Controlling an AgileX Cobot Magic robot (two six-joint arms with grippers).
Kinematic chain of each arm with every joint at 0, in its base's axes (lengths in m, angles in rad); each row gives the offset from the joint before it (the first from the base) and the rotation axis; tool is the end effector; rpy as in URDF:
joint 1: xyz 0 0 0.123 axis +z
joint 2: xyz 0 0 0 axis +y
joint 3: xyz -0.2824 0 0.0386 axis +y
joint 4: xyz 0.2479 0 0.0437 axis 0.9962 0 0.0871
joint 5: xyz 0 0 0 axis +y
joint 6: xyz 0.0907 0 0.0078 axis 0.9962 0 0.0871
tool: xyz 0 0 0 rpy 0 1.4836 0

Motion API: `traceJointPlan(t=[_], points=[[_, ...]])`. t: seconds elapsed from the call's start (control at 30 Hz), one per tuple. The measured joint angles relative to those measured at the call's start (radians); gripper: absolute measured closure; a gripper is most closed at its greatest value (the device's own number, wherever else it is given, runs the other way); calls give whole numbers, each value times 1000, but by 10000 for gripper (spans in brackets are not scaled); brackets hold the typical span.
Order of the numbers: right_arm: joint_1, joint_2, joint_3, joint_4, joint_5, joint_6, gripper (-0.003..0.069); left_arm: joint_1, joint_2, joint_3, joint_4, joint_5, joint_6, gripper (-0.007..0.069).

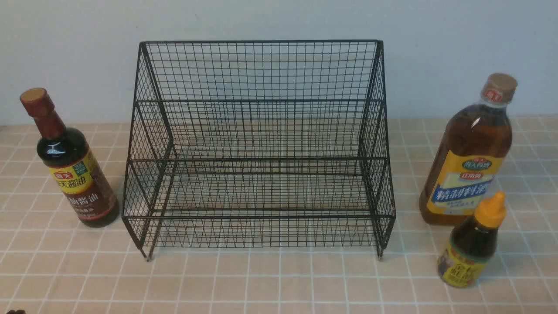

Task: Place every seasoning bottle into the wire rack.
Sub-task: Use the right arm to grab the condiment bottle closest to it

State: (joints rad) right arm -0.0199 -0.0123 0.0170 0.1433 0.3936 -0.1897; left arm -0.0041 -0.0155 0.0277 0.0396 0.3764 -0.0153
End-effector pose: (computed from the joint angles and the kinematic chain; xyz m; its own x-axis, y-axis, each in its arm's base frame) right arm 0.0519 0.0040 0.1730 -0.3002 -0.0511 -0.9525 -0.0496 0.9980 -0.0380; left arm 0.0523 0.0011 0.1708 -0.2967 0.0227 -0.9547 -0.0034 0.9997 0.0249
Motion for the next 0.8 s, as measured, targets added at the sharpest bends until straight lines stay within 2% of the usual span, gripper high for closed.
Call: traceJointPlan(t=[0.8], points=[[0, 0, 2, 23, -13, 5, 673, 0, 0, 0, 0, 0, 0, 631]])
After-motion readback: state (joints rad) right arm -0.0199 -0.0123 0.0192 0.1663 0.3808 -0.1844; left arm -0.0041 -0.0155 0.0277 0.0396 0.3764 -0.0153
